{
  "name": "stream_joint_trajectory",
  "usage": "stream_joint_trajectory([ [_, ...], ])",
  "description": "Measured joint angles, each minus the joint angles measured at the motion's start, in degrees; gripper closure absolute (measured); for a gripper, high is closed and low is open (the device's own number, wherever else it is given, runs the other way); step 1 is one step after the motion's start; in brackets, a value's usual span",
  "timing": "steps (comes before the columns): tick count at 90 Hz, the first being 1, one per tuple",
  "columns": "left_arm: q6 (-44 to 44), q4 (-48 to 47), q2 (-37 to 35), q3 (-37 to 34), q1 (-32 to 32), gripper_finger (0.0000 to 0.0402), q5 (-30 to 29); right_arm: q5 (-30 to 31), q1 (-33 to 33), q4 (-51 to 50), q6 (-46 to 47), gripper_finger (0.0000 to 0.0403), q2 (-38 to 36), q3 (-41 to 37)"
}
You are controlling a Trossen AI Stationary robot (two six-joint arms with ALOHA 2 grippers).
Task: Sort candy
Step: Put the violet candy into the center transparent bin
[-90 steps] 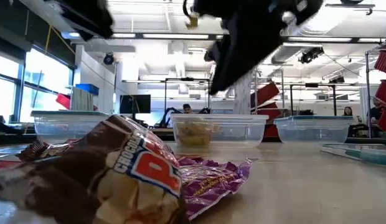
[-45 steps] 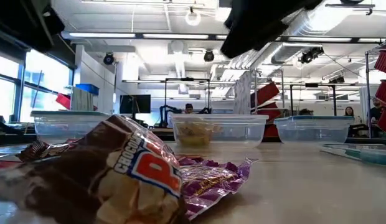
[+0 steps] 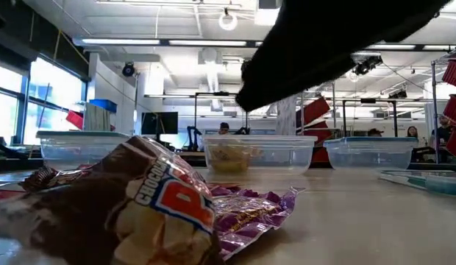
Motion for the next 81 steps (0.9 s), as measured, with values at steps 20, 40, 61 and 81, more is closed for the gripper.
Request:
stream_joint_trajectory([
  [20,-0.3,0.9,0.0,0.0,-2.5,0.0314,-4.1,0.2,-1.0,1.2,0.4,0.0190,3.0,0.0],
  [40,-0.2,2.4,0.0,0.0,-3.8,0.0314,-6.8,-0.3,-2.2,3.1,0.4,0.0174,6.3,0.0],
  [61,-0.2,2.3,0.0,0.0,-4.1,0.0314,-9.6,-1.7,-2.9,2.8,5.8,0.0191,8.3,0.4],
  [81,-0.2,2.5,0.0,0.0,-4.1,0.0314,-9.7,-1.0,-3.5,-2.9,8.2,0.0244,8.0,0.3],
])
